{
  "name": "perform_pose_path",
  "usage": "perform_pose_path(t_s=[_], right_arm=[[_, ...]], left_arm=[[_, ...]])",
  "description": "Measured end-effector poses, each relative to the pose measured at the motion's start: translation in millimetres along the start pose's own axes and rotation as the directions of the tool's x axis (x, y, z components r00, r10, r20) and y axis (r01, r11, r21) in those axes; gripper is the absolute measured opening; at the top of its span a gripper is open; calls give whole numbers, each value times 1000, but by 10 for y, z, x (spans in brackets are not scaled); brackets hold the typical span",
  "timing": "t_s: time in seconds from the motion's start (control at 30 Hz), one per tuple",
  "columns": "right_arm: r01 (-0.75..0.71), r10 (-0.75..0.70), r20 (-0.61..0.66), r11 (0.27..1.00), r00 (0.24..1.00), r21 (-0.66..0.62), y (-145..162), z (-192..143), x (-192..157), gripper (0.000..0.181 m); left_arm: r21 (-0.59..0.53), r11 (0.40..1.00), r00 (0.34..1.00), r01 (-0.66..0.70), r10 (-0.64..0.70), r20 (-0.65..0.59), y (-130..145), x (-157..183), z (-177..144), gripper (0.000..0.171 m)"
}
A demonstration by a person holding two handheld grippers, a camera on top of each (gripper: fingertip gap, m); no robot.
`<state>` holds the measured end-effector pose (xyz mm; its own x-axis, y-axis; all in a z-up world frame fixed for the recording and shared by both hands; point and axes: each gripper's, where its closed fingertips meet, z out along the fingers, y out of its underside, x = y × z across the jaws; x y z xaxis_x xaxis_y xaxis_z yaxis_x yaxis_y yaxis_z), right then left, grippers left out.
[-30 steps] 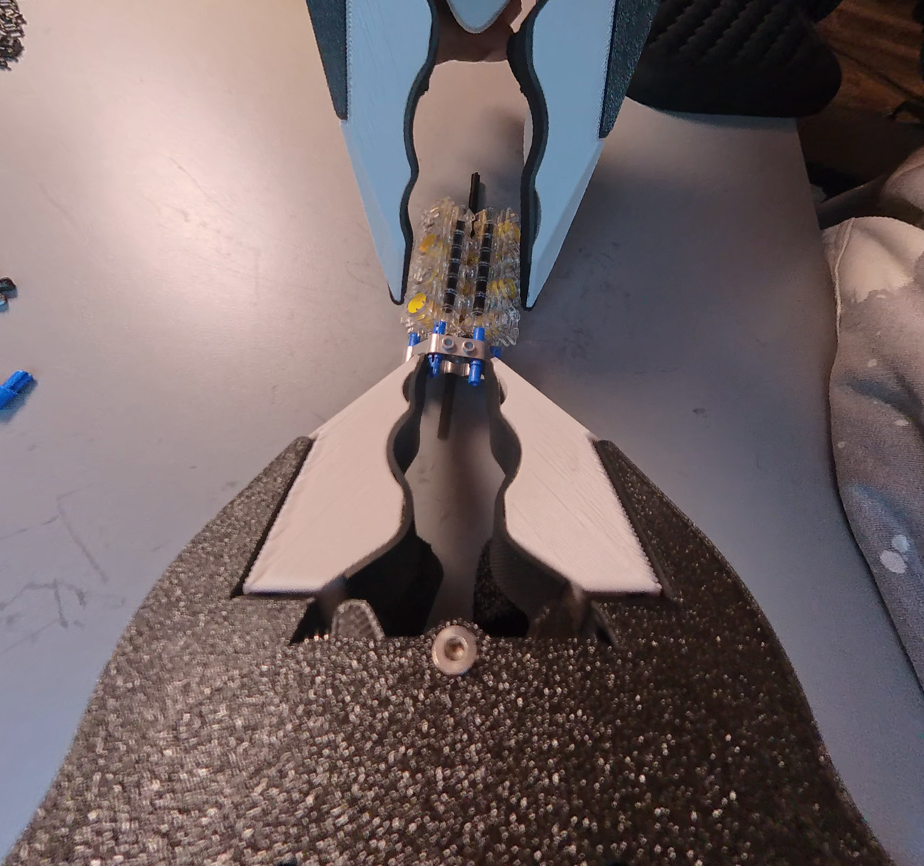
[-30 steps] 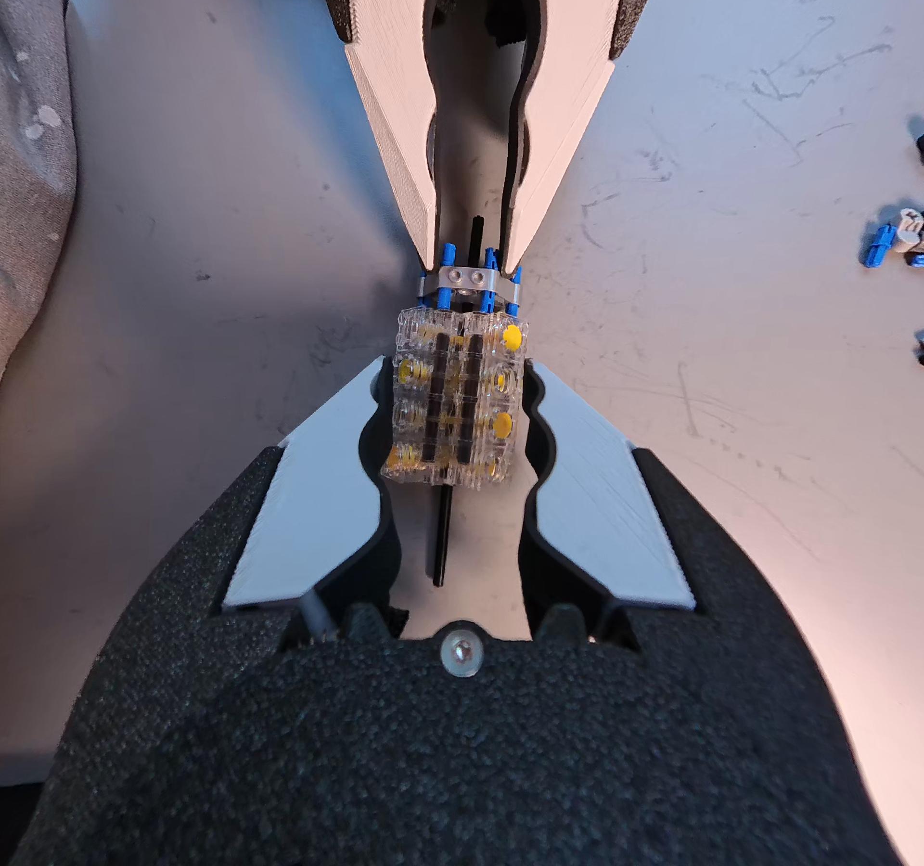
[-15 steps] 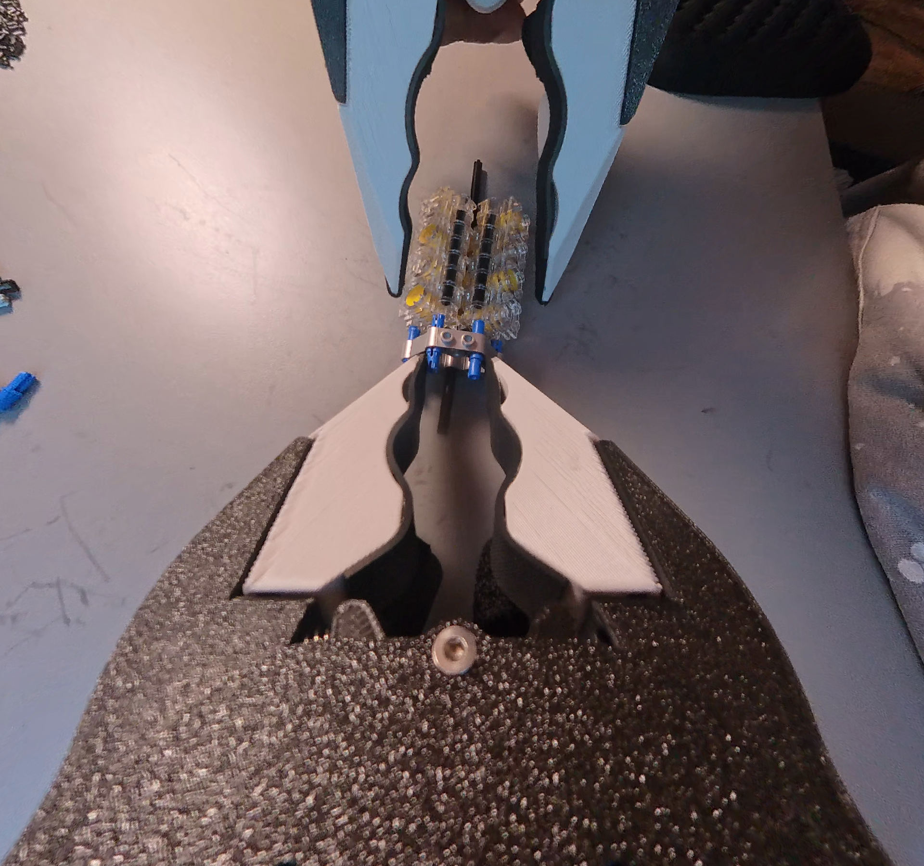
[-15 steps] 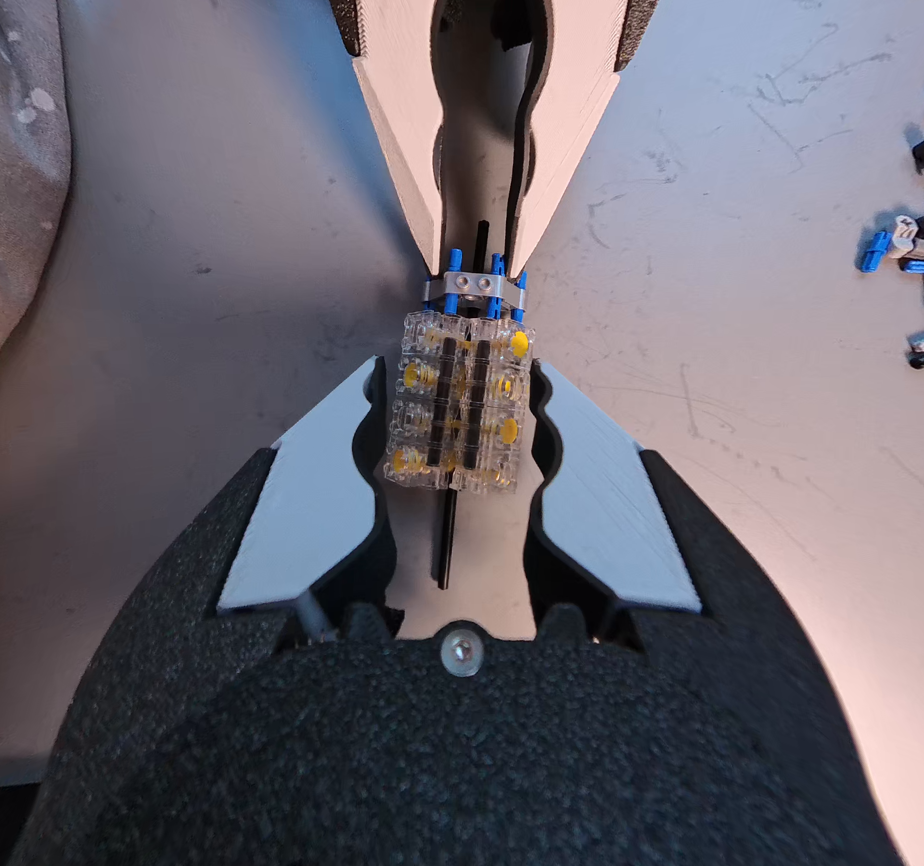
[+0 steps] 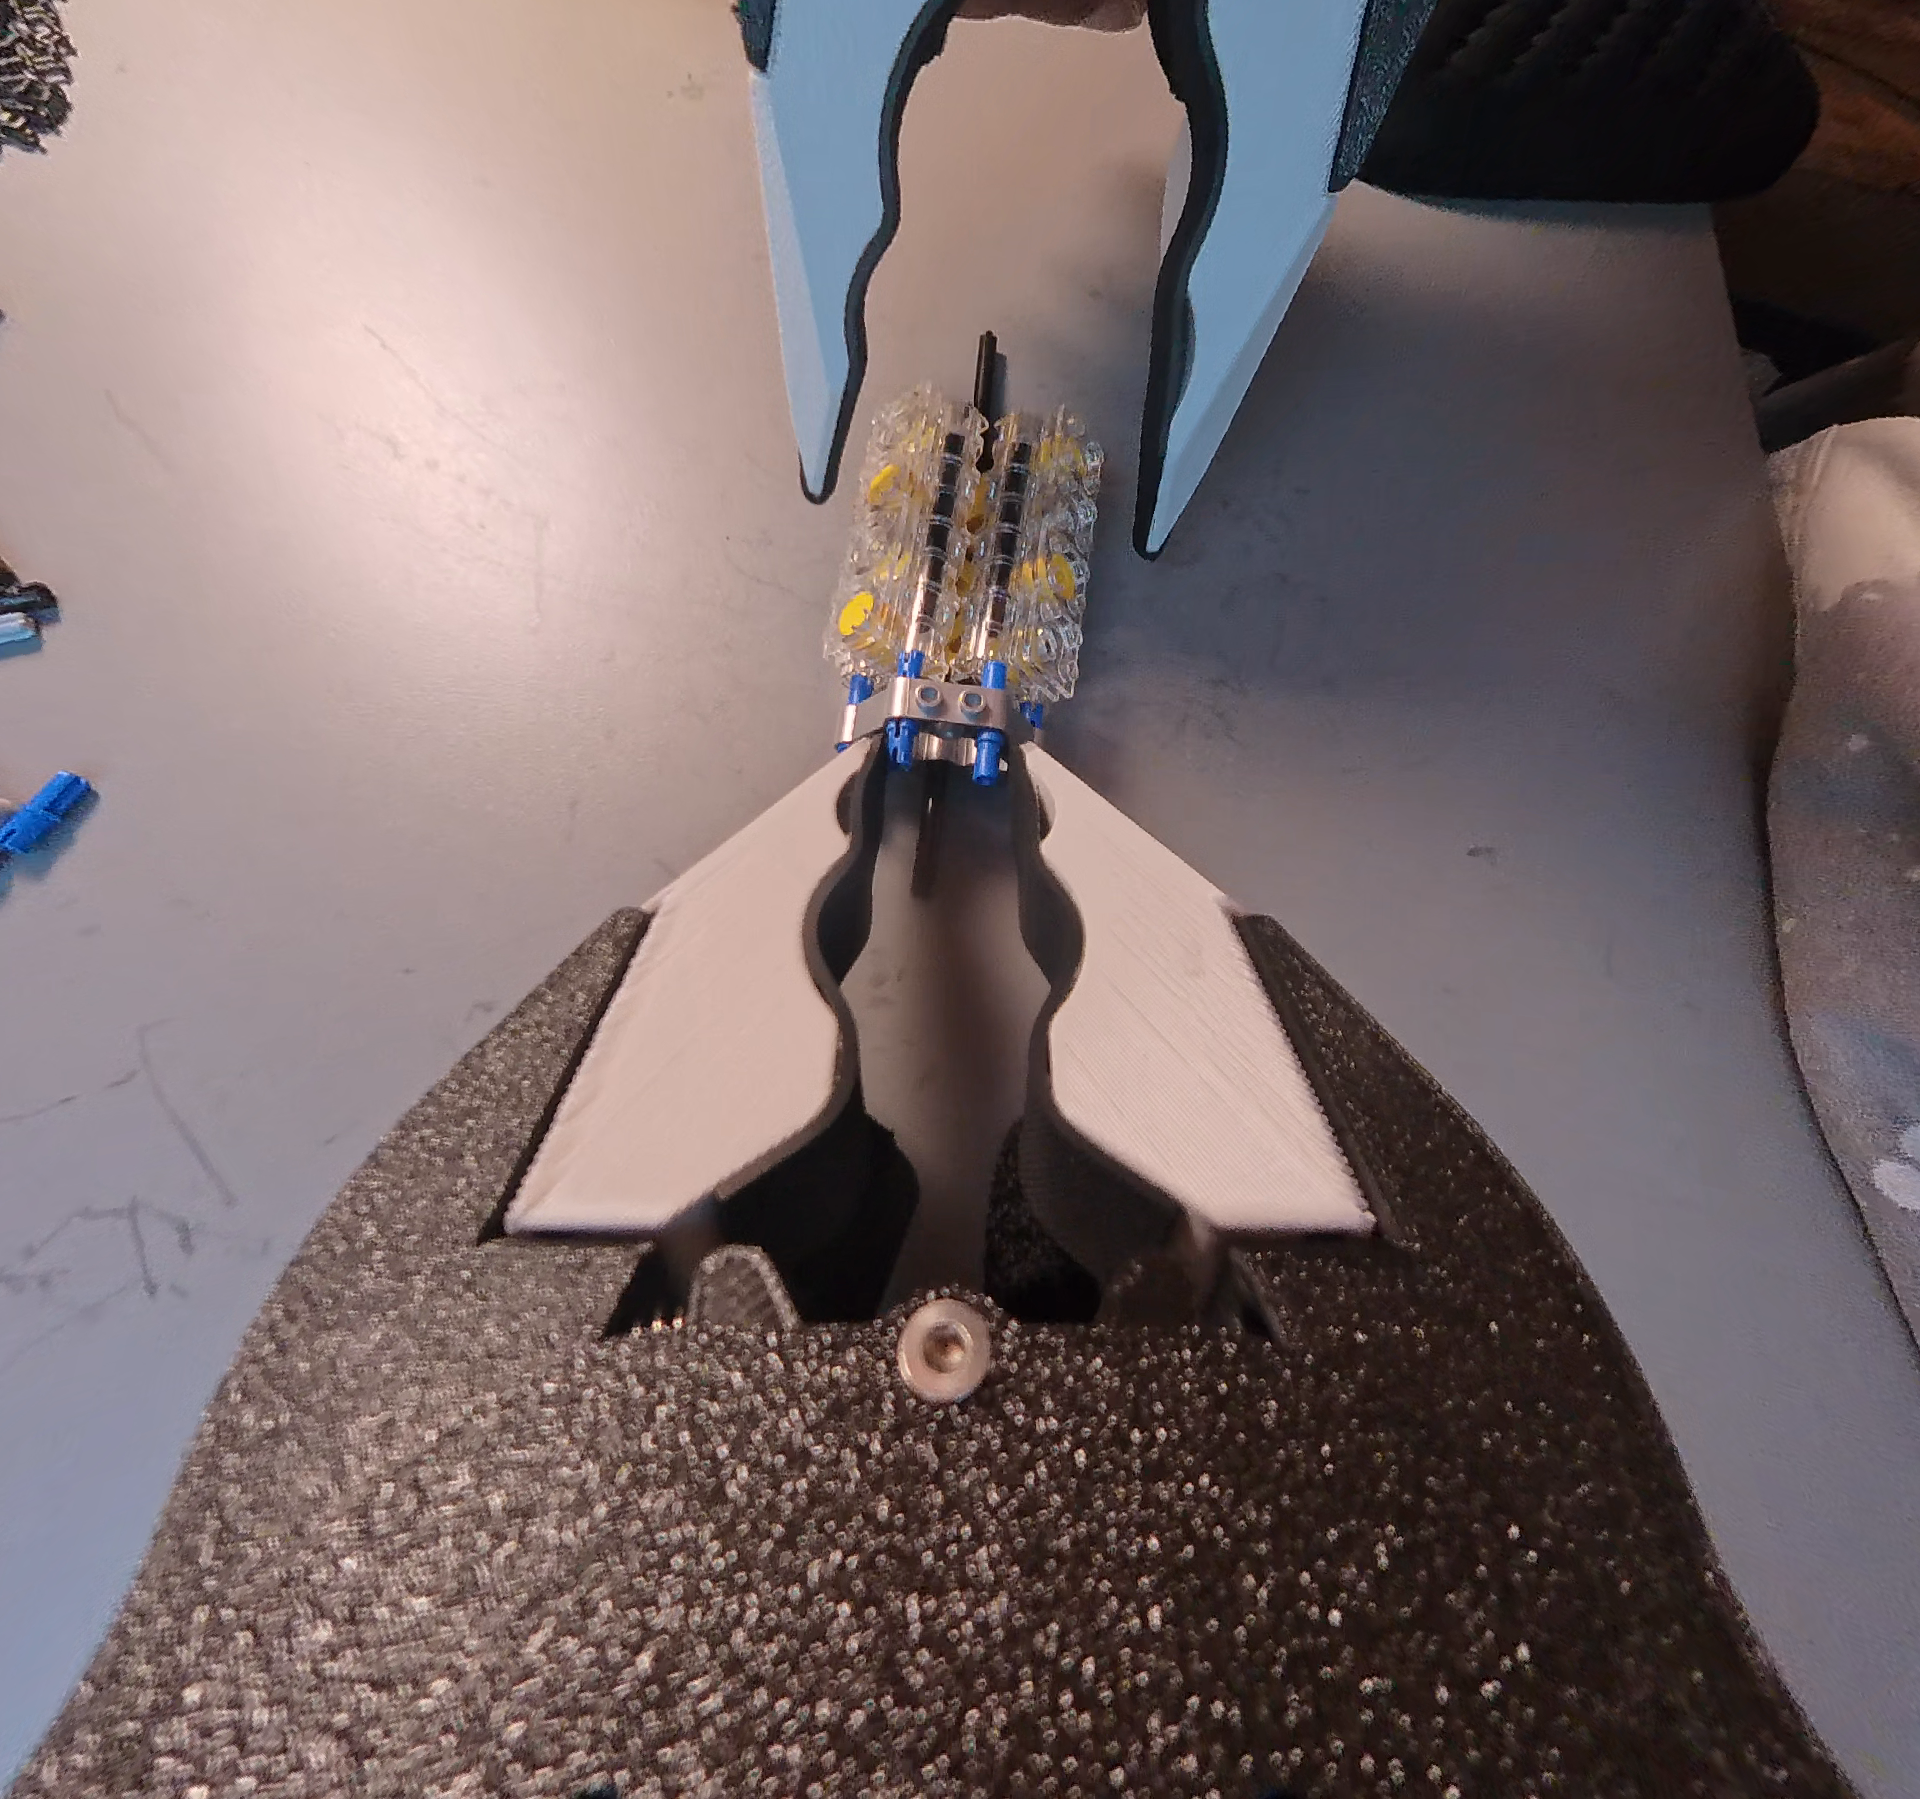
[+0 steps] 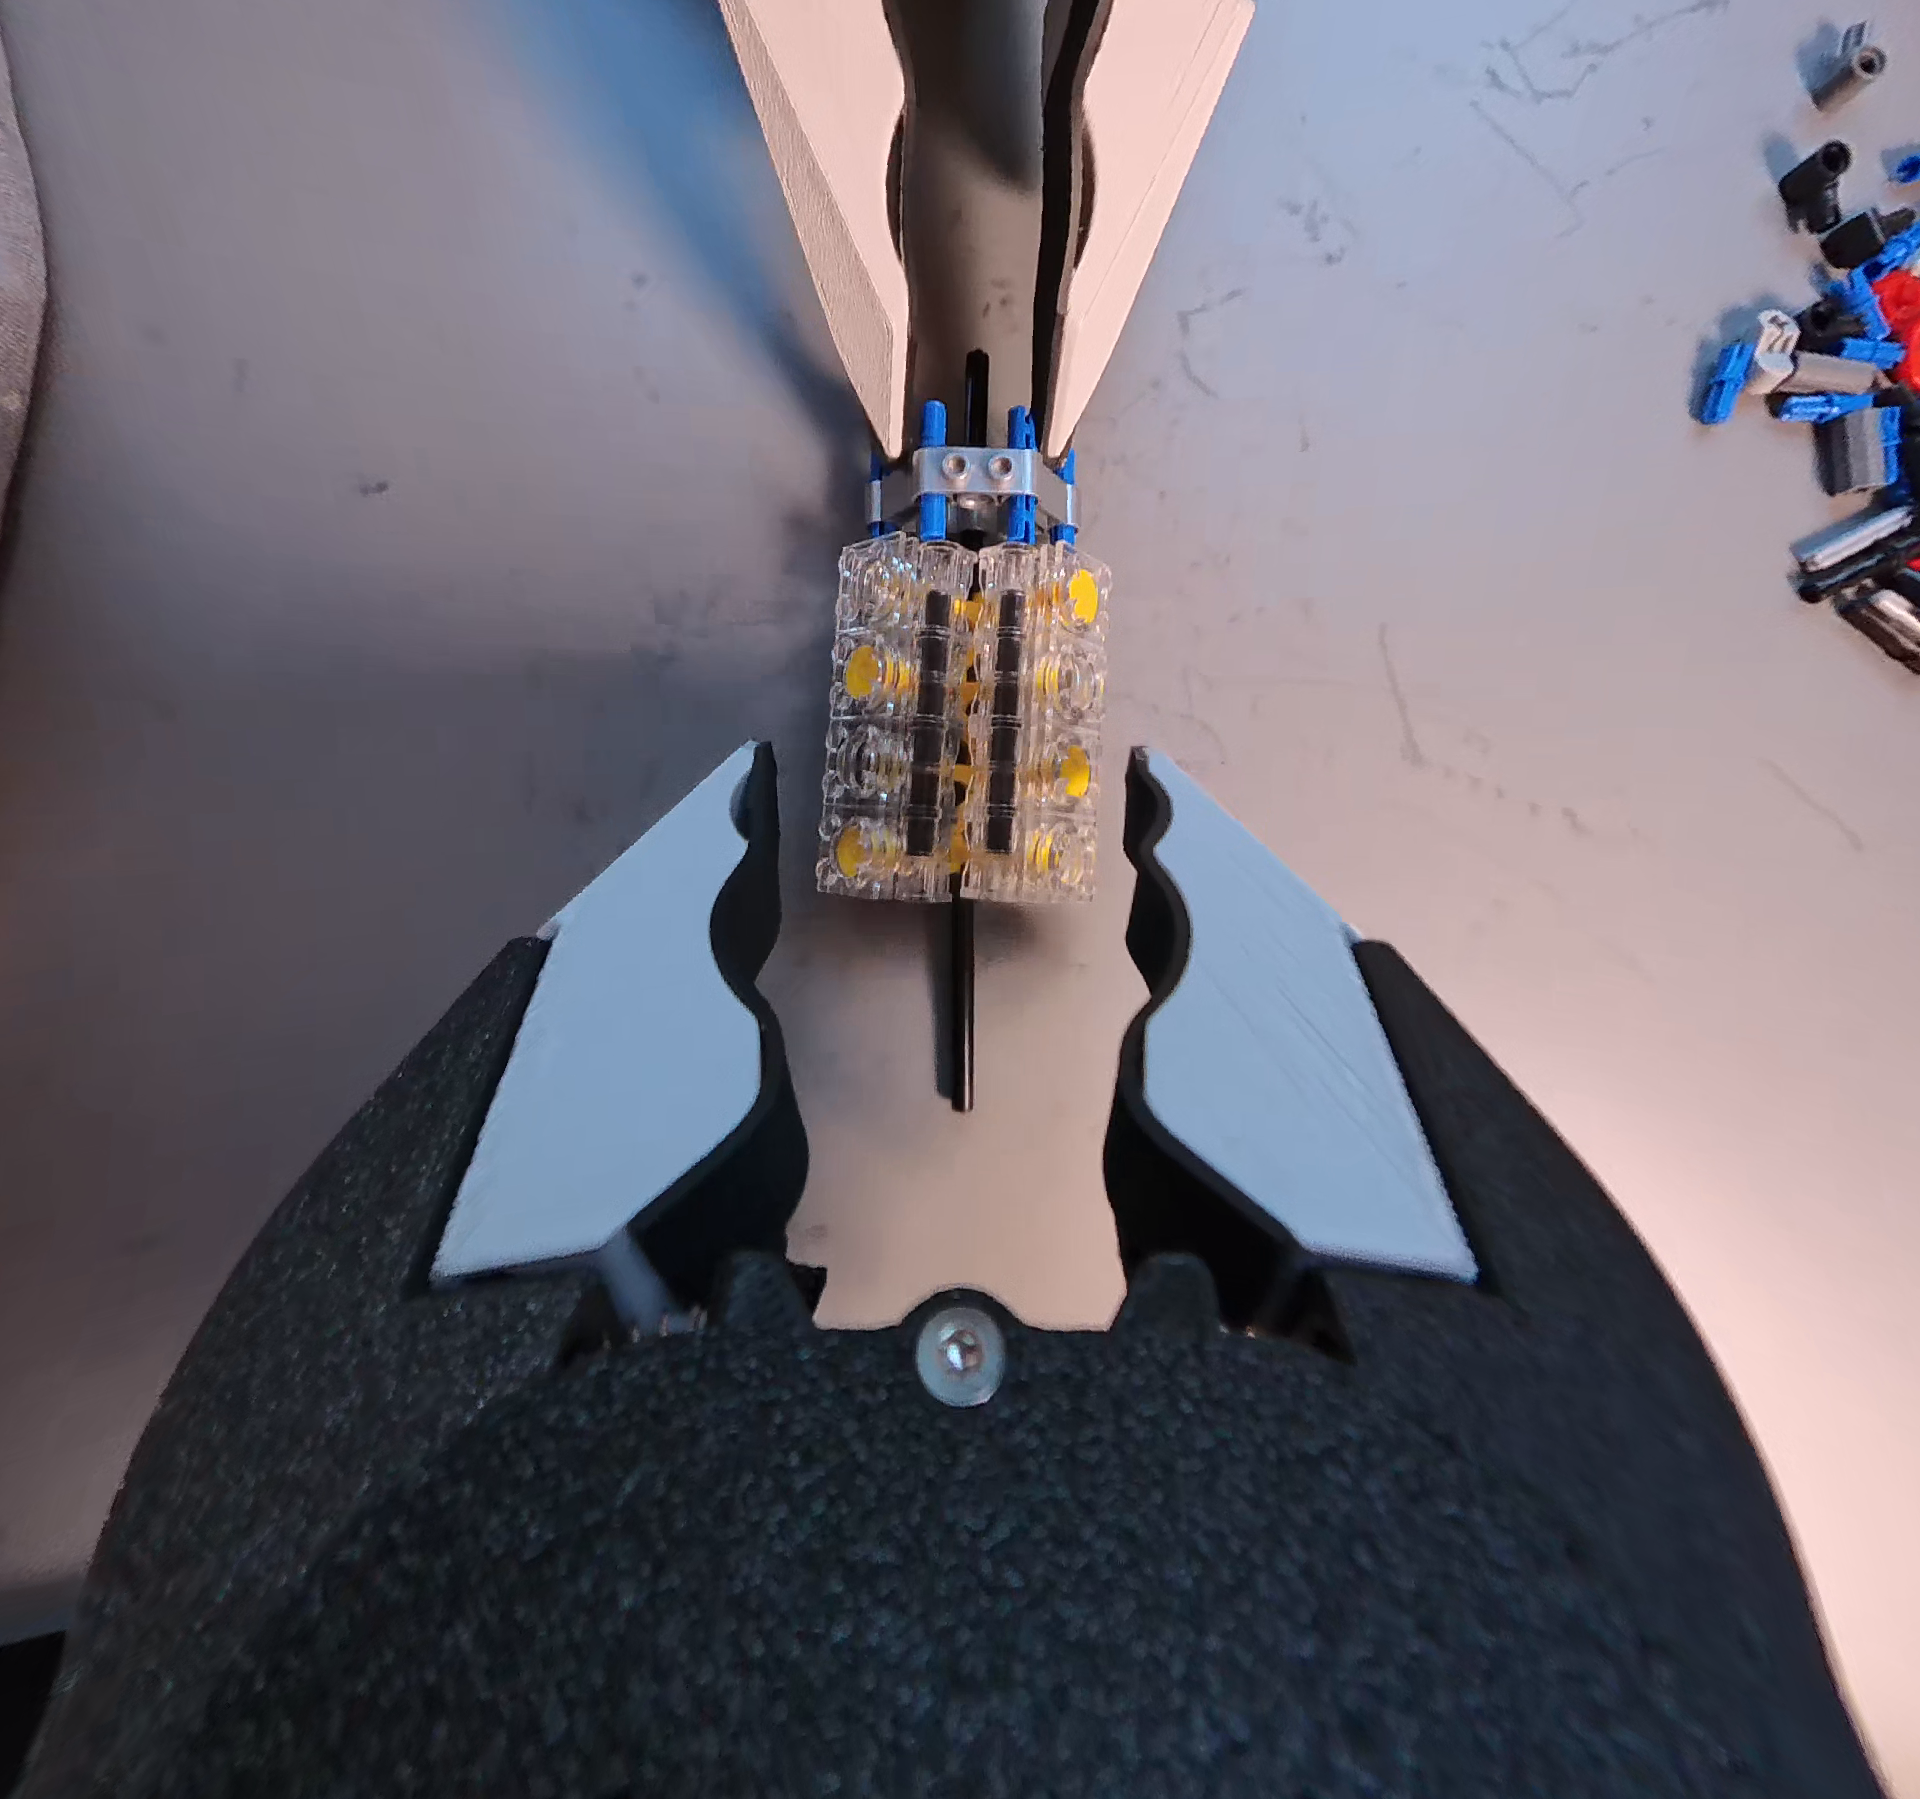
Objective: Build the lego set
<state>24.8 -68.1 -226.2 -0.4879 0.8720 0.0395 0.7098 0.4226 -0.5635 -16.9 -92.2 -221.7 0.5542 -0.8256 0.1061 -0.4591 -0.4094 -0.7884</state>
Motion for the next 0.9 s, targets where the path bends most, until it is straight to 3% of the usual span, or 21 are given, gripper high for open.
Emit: perform_pose_path(t_s=[0.3,0.53,0.7,0.9], right_arm=[[-152,154,-73,988,985,36,183,-177,-3,68],[-256,257,-219,966,941,37,481,-336,-49,24],[-210,201,-243,978,949,-10,582,-271,58,4],[-114,104,-203,993,974,-38,516,-217,332,7]], left_arm=[[23,1000,1000,-1,1,-9,-15,-28,-75,23],[2,1000,1000,-14,14,-28,23,-1,-43,23],[-23,999,999,-37,37,-26,39,72,25,22],[-32,997,997,-73,72,-39,10,210,81,21]])
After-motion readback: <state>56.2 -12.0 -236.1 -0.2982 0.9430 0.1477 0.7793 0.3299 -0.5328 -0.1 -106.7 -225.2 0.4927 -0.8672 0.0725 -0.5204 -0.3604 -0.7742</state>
